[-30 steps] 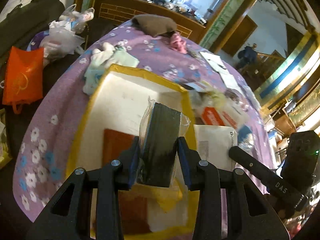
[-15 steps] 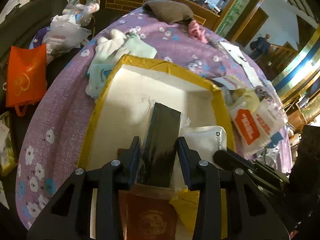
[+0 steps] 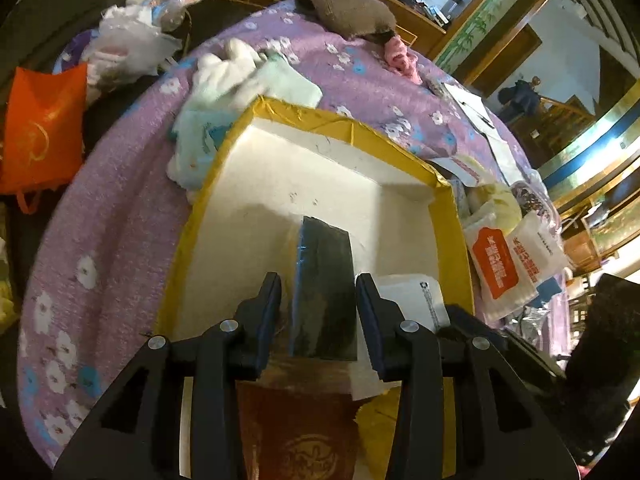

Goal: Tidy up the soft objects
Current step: 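Lower both held packets into the tray and open both grippers, then reach the right gripper to the blue towel and close on it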

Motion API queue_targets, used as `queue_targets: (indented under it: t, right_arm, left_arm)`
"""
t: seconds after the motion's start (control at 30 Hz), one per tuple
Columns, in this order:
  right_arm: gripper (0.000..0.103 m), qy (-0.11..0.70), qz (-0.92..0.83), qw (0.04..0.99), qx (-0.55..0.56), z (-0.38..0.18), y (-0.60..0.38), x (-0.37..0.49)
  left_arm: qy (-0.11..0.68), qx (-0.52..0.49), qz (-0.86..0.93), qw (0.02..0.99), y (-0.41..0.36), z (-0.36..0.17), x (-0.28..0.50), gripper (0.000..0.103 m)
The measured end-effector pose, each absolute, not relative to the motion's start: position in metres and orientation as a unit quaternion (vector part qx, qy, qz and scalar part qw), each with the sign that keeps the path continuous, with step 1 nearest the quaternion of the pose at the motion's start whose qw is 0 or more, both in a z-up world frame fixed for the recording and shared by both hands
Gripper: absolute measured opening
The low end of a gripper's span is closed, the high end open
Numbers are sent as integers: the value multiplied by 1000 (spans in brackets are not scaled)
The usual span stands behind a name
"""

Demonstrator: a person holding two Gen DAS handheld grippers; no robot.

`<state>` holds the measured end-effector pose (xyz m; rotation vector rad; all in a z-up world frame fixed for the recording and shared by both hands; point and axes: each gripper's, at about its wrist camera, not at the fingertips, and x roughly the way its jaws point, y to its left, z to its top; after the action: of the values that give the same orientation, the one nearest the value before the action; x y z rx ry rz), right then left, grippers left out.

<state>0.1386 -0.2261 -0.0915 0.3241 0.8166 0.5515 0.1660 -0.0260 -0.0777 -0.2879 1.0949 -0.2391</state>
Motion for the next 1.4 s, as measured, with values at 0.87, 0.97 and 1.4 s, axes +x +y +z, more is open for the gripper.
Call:
queue_targets:
  t: [0.87, 0.97, 1.4]
  right_arm:
    - [60, 320, 223, 894, 222, -60, -388, 55]
    - [60, 316, 204, 899, 225, -58, -407, 63]
    - [60, 343, 171, 903, 192, -69, -421, 132]
  left_arm:
    - [484, -111, -240, 834, -163, -31, 92, 38]
    - [488, -110, -248, 830, -175, -28, 98, 38]
    - [510, -119, -260, 811, -223, -17, 165, 38]
